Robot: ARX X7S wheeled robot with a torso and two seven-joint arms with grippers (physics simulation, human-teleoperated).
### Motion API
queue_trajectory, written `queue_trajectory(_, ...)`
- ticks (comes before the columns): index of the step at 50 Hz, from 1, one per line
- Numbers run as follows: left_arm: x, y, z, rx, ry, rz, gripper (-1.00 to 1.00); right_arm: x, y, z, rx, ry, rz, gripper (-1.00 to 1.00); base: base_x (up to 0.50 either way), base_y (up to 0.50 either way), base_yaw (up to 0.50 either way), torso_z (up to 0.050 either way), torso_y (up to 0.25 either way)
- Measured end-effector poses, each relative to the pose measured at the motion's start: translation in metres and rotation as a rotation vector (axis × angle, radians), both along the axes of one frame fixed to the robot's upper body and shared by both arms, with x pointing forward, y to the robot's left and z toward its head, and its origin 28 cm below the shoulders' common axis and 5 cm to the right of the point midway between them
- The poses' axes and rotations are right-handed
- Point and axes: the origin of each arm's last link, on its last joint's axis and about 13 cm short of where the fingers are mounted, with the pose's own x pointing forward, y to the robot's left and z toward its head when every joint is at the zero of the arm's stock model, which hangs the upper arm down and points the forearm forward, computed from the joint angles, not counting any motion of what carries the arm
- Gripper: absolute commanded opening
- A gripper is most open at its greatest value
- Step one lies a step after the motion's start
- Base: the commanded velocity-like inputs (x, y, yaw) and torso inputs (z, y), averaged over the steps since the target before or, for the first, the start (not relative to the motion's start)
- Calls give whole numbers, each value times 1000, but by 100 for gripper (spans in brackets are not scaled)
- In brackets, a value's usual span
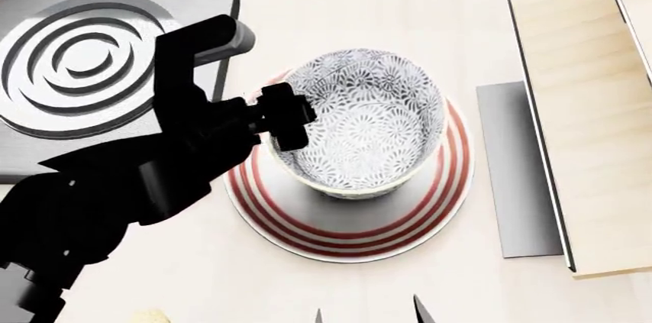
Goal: Pick up the akita bowl and put it on the plate.
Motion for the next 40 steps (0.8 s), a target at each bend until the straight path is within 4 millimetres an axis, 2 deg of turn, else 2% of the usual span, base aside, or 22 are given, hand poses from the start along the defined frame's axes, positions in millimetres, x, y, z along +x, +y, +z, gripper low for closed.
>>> queue_trajectory(21,-1,6,4,65,-10,56,100,1,1,0,-2,2,3,100,0,0,0,0,0)
queue_trajectory(40,-11,13,19,103,-34,71,100,1,2,0,-4,3,10,100,0,0,0,0,0)
